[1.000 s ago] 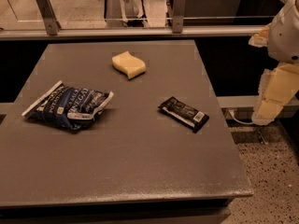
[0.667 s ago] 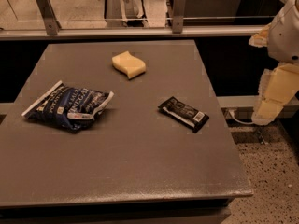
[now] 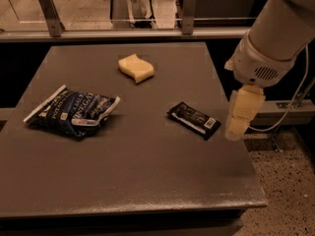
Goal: Move rxbar chocolate near blue chip bag
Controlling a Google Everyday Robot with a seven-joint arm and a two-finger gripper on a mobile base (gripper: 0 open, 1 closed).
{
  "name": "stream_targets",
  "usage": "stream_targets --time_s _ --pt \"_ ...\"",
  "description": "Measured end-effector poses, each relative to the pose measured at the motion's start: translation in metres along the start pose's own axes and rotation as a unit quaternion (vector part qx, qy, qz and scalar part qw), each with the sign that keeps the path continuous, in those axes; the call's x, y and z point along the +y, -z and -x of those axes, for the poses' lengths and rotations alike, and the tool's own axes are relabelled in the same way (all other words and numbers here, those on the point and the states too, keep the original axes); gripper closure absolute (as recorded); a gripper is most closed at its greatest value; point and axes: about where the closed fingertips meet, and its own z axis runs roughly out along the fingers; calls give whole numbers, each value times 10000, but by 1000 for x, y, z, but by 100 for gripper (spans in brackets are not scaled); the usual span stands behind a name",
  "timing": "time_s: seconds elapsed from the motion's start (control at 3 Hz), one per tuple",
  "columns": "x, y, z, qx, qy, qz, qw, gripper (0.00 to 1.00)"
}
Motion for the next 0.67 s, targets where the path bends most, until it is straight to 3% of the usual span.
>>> stream_targets --time_s 0.67 --pt "-9 -75 17 -8 -187 322 9993 0"
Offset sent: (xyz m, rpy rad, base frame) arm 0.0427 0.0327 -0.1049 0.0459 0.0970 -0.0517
